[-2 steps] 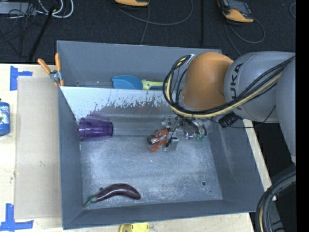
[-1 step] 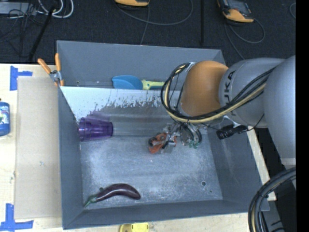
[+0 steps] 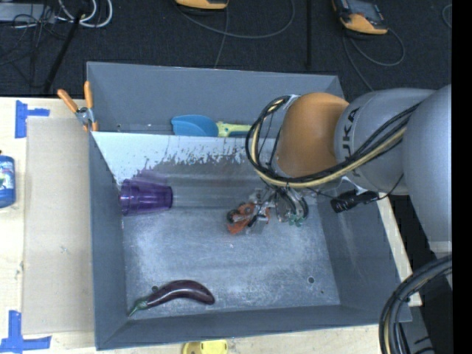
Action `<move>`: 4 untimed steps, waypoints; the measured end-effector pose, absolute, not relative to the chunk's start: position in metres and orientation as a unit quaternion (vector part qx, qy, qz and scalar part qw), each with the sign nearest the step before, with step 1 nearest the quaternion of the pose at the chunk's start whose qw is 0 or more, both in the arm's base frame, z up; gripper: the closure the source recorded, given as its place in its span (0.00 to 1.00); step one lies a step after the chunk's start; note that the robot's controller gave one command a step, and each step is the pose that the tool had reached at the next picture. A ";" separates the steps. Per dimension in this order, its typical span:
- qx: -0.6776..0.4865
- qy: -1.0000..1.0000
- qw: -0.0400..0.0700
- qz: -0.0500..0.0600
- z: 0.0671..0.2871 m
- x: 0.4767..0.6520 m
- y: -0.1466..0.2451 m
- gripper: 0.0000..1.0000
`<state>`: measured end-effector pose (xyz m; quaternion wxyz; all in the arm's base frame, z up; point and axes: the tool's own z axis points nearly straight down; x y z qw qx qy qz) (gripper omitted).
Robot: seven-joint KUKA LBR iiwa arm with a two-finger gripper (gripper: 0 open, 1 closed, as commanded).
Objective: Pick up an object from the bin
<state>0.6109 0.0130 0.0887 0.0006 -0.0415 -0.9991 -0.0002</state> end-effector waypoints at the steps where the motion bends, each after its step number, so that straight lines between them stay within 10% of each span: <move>1: -0.040 -0.999 0.004 0.000 0.095 0.609 0.014 1.00; 3: 0.140 -0.990 0.001 -0.001 0.103 0.575 0.022 1.00; 4: 0.141 -0.990 -0.004 0.000 0.276 0.591 0.027 1.00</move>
Offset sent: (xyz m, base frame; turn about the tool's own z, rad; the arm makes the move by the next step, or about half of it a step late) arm -0.0358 0.0094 0.0152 -0.3675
